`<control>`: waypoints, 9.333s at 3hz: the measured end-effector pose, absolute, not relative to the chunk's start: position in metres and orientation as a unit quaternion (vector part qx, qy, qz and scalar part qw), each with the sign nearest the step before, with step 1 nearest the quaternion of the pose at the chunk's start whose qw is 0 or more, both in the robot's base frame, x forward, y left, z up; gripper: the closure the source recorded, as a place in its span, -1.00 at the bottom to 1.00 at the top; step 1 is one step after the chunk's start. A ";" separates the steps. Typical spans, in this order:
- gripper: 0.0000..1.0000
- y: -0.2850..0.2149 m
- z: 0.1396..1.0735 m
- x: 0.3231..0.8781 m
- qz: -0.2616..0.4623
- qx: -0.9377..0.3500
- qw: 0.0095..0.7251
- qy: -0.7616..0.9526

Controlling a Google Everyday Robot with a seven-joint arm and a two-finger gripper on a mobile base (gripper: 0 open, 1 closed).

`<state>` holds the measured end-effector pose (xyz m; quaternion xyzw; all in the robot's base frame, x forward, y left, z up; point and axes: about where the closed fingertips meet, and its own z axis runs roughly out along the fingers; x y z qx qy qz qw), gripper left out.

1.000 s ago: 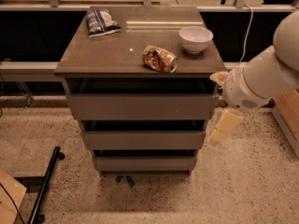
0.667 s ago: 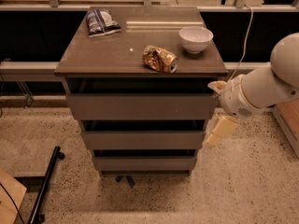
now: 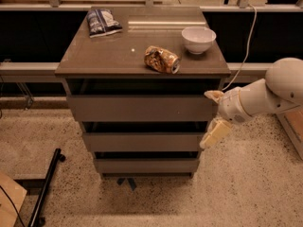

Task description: Open middle drawer

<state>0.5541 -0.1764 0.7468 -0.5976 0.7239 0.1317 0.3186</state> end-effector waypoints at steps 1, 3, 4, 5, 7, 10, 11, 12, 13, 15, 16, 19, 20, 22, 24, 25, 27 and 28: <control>-1.00 -0.176 0.737 0.557 0.139 -0.596 0.317 0.724; -1.00 -0.159 0.698 0.570 0.133 -0.564 0.327 0.746; -1.00 -0.155 0.663 0.578 0.127 -0.547 0.316 0.765; -1.00 -0.153 0.624 0.579 0.138 -0.519 0.306 0.786; -1.00 -0.157 0.570 0.588 0.169 -0.486 0.300 0.804; -1.00 -0.191 0.497 0.681 0.214 -0.446 0.330 0.804; -1.00 -0.190 0.490 0.677 0.214 -0.446 0.330 0.804; -1.00 -0.190 0.490 0.677 0.214 -0.446 0.330 0.804; -1.00 -0.190 0.489 0.677 0.214 -0.446 0.330 0.804; -1.00 -0.190 0.489 0.677 0.214 -0.446 0.330 0.804; -0.68 -0.190 0.489 0.677 0.214 -0.446 0.330 0.804; 0.03 -0.164 0.456 0.681 0.258 -0.433 0.322 0.801; -0.44 -0.164 0.461 0.681 0.258 -0.433 0.322 0.801; -1.00 -0.164 0.465 0.681 0.258 -0.433 0.322 0.801; -1.00 -0.153 0.452 0.682 0.268 -0.438 0.313 0.799; -0.62 -0.151 0.432 0.681 0.280 -0.429 0.293 0.807; 0.47 -0.151 0.443 0.681 0.280 -0.429 0.293 0.807; 0.93 -0.151 0.445 0.681 0.280 -0.429 0.293 0.807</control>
Offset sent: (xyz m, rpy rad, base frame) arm 0.0029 0.0191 -0.0399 0.0533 -0.0009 -0.1315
